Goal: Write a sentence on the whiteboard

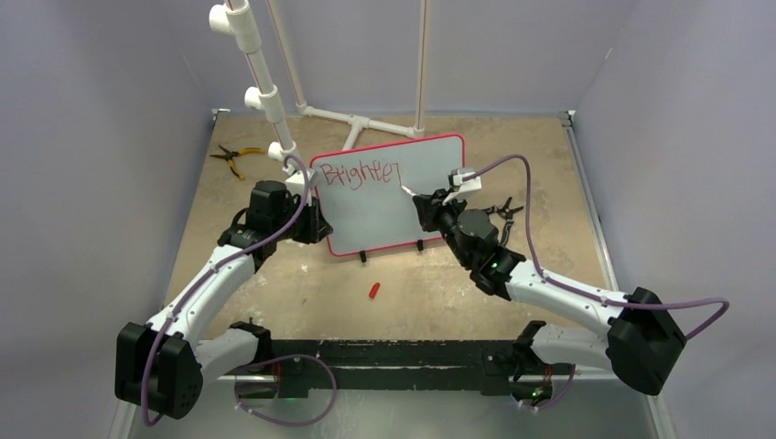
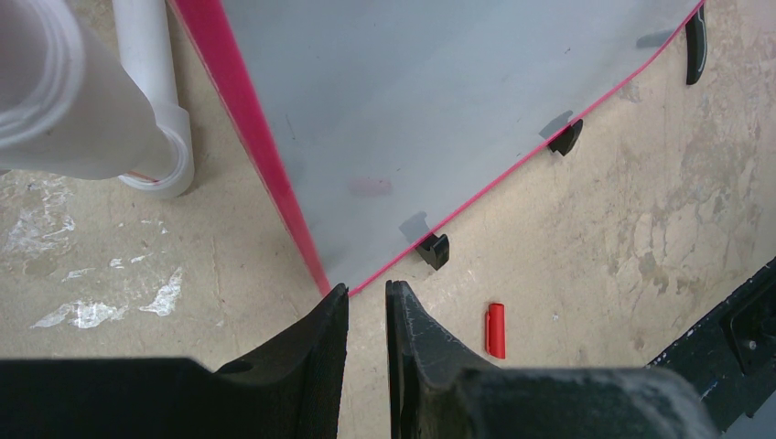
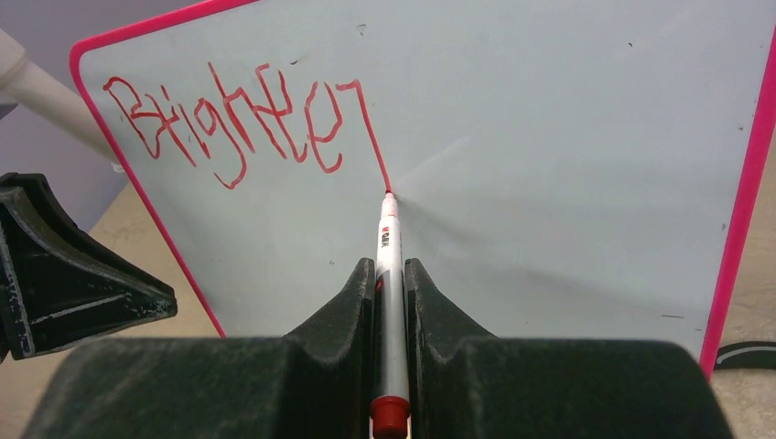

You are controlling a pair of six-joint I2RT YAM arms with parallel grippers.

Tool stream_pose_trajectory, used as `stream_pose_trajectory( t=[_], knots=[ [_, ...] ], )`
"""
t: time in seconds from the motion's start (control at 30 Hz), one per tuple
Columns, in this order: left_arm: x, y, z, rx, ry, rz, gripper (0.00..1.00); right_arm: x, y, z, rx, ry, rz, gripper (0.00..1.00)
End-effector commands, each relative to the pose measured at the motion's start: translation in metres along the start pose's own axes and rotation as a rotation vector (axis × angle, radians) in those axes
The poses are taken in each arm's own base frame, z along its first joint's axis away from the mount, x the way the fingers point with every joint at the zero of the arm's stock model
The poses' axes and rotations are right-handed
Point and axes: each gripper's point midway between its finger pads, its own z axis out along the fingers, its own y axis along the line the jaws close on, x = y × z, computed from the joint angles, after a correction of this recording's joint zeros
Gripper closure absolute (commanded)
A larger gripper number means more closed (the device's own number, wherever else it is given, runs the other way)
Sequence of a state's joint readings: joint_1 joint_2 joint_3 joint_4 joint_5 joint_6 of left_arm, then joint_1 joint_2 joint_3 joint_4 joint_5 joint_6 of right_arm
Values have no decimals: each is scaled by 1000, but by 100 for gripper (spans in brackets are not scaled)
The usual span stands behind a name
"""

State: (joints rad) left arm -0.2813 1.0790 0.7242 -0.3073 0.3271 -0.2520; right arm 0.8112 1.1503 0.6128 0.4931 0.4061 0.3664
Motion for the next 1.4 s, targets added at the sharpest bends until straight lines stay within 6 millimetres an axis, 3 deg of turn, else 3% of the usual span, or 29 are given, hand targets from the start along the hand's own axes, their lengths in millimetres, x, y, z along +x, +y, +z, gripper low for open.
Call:
stream_pose_trajectory(
  t=[0.0,0.53,1.37],
  knots=[
    [-8,-1,1,12,-28,4,80,-11,0,-1,1,-36,17,100],
    [-8,-1,1,11,-29,4,80,-59,17,8,-26,-159,-3,100],
    [-8,-1,1,11,-31,7,80,-55,2,8,47,-158,-7,100]
  ],
)
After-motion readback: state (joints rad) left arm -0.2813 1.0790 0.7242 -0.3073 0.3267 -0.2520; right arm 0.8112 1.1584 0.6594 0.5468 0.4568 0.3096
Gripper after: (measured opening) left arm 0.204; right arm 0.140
